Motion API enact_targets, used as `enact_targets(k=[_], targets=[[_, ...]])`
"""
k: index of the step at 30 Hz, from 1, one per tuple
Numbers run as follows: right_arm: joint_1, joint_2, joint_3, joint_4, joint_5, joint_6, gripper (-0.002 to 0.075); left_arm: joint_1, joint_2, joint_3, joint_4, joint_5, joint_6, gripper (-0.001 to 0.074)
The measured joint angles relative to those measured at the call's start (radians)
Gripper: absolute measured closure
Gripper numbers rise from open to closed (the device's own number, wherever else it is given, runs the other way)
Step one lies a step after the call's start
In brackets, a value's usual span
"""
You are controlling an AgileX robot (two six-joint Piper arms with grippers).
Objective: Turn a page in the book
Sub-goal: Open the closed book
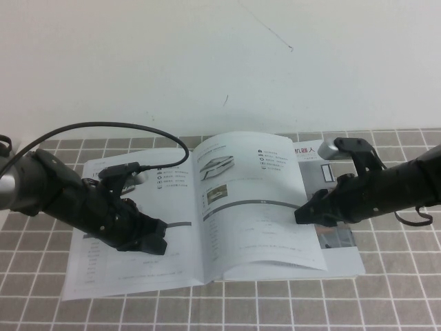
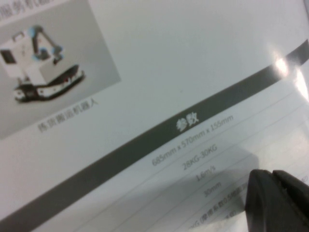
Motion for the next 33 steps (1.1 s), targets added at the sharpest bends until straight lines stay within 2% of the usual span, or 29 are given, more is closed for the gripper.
enact_targets(k=[5,25,28,33], targets=[[0.0,0.004,0.0,0.069,0.014,-0.039,0.0411,0.0,0.0,0.0,0.0,0.0,0.0,0.0738],[0.002,-0.008,0.002,0.147,0.059,-0.107,0.0411,0.0,0.0,0.0,0.0,0.0,0.0,0.0738],[0.002,-0.008,0.002,0.125,0.019,-0.095,0.0411,0.0,0.0,0.0,0.0,0.0,0.0,0.0738],[0.002,-0.008,0.002,-0.012,-0.049,0.022,0.0411,0.0,0.0,0.0,0.001,0.0,0.0,0.0738]])
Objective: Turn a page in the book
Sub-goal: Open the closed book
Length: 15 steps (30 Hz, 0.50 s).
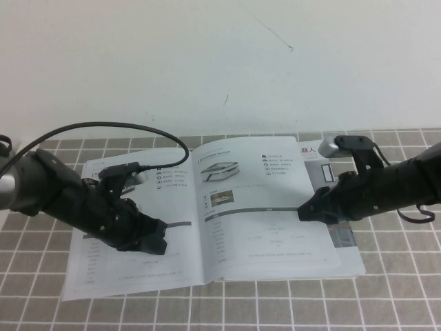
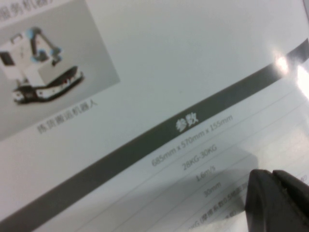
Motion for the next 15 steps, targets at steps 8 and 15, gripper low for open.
enact_targets(k=[8,15], targets=[[0.0,-0.011,0.0,-0.079,-0.02,0.072,0.0411,0.0,0.0,0.0,0.001,0.0,0.0,0.0738],[0.0,-0.011,0.0,-0.084,-0.027,0.077,0.0411,0.0,0.0,0.0,0.001,0.0,0.0,0.0738]])
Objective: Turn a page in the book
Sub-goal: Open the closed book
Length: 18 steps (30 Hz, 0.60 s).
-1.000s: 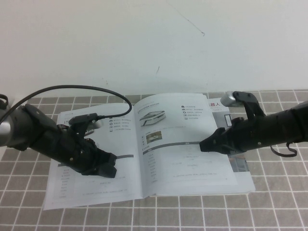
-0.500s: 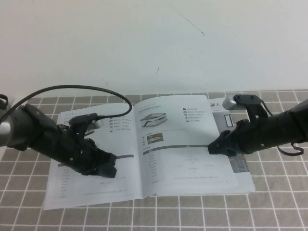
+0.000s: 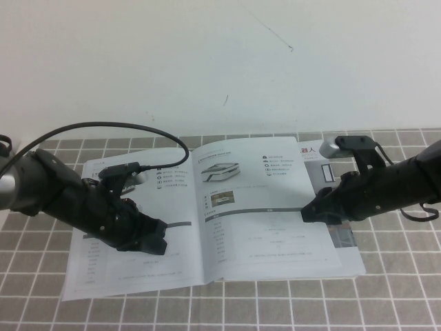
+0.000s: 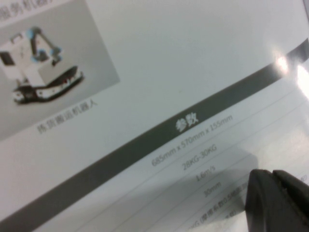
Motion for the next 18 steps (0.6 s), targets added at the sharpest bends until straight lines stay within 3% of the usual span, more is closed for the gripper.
enact_targets(k=[18], targets=[[-0.004,0.0,-0.008,-0.023,-0.022,0.012,0.0411,0.0,0.0,0.0,0.001,0.0,0.0,0.0738]])
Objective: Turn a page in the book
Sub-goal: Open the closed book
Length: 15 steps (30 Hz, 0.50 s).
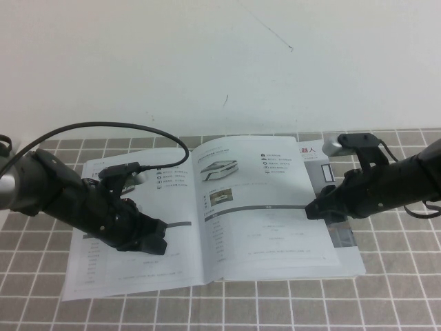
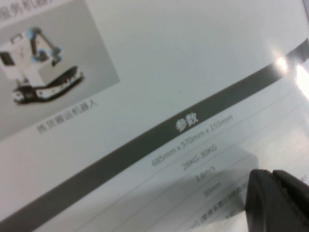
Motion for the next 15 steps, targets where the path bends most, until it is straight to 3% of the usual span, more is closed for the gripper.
enact_targets(k=[15], targets=[[-0.01,0.023,-0.011,0.049,0.072,-0.024,0.0411,0.0,0.0,0.0,0.0,0.0,0.0,0.0738]])
